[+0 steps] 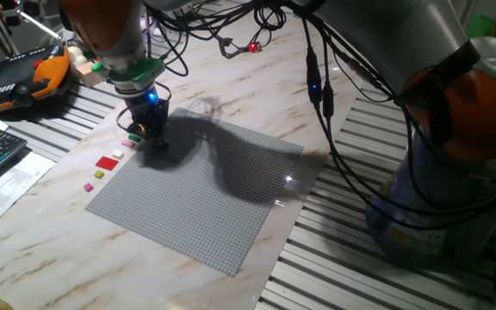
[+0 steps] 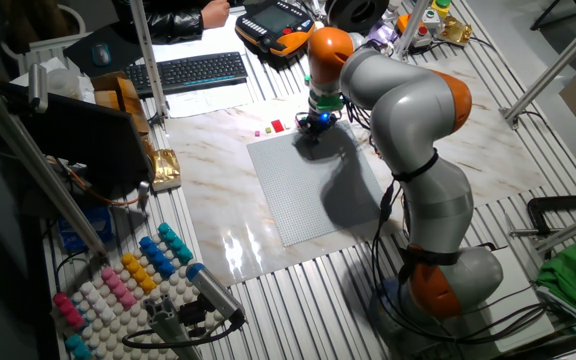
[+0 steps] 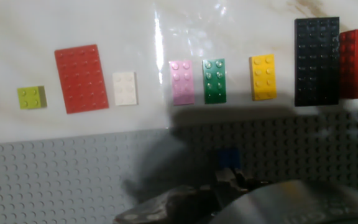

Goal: Build with small Lego blocks

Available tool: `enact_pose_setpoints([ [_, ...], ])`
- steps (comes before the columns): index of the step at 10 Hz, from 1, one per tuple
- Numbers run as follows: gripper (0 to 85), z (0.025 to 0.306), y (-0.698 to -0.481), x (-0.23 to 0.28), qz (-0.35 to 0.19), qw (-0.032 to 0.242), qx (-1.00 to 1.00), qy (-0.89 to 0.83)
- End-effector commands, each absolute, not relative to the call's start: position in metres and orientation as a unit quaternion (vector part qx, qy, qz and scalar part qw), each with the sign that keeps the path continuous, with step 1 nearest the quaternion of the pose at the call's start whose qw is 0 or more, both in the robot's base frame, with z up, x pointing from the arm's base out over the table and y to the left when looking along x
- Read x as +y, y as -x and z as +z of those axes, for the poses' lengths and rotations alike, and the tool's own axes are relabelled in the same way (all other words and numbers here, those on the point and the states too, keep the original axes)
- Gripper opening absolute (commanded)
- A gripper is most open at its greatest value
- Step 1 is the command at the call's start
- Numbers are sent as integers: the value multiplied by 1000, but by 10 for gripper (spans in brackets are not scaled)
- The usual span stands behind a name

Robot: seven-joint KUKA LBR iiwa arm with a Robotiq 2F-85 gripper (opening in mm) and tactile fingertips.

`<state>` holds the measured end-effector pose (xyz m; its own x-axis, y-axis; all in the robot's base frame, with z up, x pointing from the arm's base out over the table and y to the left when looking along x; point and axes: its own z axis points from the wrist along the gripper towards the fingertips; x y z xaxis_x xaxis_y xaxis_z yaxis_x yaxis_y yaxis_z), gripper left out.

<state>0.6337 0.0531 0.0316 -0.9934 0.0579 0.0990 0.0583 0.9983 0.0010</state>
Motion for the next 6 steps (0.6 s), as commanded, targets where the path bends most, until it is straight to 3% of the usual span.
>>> enact_pose_setpoints([
  [1,7,29,-633,52,-3,51,-998,29],
  [6,7,27,-628,51,-8,51,-998,30],
])
